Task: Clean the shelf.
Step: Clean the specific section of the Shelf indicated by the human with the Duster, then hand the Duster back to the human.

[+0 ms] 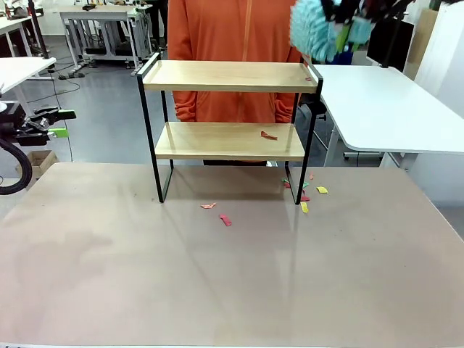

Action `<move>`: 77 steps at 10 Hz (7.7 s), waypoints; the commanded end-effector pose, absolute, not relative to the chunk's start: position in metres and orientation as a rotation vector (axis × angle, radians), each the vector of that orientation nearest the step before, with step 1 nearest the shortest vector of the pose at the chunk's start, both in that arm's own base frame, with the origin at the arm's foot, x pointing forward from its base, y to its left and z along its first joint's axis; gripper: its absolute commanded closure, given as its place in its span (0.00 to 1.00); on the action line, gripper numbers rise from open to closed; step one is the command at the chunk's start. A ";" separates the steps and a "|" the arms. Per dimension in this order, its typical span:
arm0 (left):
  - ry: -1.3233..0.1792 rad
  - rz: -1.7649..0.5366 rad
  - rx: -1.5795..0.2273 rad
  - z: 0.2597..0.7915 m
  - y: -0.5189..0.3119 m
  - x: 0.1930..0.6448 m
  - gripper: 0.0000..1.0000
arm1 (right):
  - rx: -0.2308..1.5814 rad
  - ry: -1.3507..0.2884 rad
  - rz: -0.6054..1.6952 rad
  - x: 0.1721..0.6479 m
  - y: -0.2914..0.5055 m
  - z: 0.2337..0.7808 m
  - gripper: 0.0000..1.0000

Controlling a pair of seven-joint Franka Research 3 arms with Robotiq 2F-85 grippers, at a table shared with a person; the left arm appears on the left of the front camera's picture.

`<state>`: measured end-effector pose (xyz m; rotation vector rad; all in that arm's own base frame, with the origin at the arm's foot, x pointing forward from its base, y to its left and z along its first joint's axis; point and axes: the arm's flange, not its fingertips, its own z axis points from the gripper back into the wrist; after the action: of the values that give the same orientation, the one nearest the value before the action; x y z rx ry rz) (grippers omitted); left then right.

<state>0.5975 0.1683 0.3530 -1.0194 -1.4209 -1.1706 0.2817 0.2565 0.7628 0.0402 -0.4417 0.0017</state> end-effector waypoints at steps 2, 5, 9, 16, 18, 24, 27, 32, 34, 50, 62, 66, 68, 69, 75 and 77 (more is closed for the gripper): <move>-1.422 -1.181 -1.015 0.356 0.169 0.594 0.00 | 0.271 -0.331 0.356 0.261 0.240 0.747 0.87; -1.422 -1.181 -1.015 0.356 0.169 0.594 0.00 | 0.389 -0.173 0.662 0.234 0.242 0.736 0.87; -1.422 -1.181 -1.015 0.356 0.169 0.594 0.00 | 0.274 0.011 0.918 0.197 0.224 0.684 0.87; -1.422 -1.181 -1.015 0.356 0.169 0.594 0.00 | 0.292 0.161 1.056 0.217 0.083 0.575 0.87; -1.422 -1.181 -1.015 0.356 0.169 0.594 0.00 | 0.308 0.178 1.067 0.228 0.071 0.567 0.87; -1.422 -1.181 -1.015 0.356 0.169 0.594 0.00 | 0.291 0.191 1.045 0.215 0.082 0.568 0.87; -1.422 -1.181 -1.015 0.356 0.169 0.594 0.00 | 0.291 0.191 1.045 0.215 0.082 0.568 0.87; -1.421 -1.171 -1.019 0.353 0.168 0.597 0.00 | 0.286 0.200 1.056 0.216 0.082 0.566 0.87; -1.415 -1.190 -0.980 0.363 0.115 0.564 0.00 | 0.295 0.056 1.162 0.273 0.077 0.565 0.87; -1.262 -1.017 -1.096 0.360 -0.007 0.390 0.00 | 0.362 -0.394 1.605 0.374 0.077 0.549 0.87; -1.177 -1.213 -1.323 0.370 -0.149 0.388 0.00 | 0.362 -0.394 1.605 0.374 0.077 0.549 0.87; -1.197 -1.203 -1.298 0.372 -0.190 0.380 0.00 | 0.362 -0.394 1.605 0.374 0.077 0.549 0.87; -1.188 -1.178 -1.312 0.370 -0.210 0.375 0.00 | 0.362 -0.394 1.605 0.374 0.077 0.549 0.87; -1.206 -1.175 -1.309 0.368 -0.217 0.374 0.00 | 0.362 -0.394 1.605 0.374 0.077 0.549 0.87; -1.201 -1.173 -1.334 0.365 -0.220 0.373 1.00 | 0.362 -0.394 1.605 0.374 0.077 0.549 0.87; -1.201 -1.179 -1.336 0.366 -0.219 0.373 0.94 | 0.362 -0.394 1.605 0.374 0.077 0.549 0.87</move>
<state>0.3750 -0.2195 0.3657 -1.3314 -1.1807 -1.1629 0.3731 0.0777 0.5472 0.3490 -0.3776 1.5882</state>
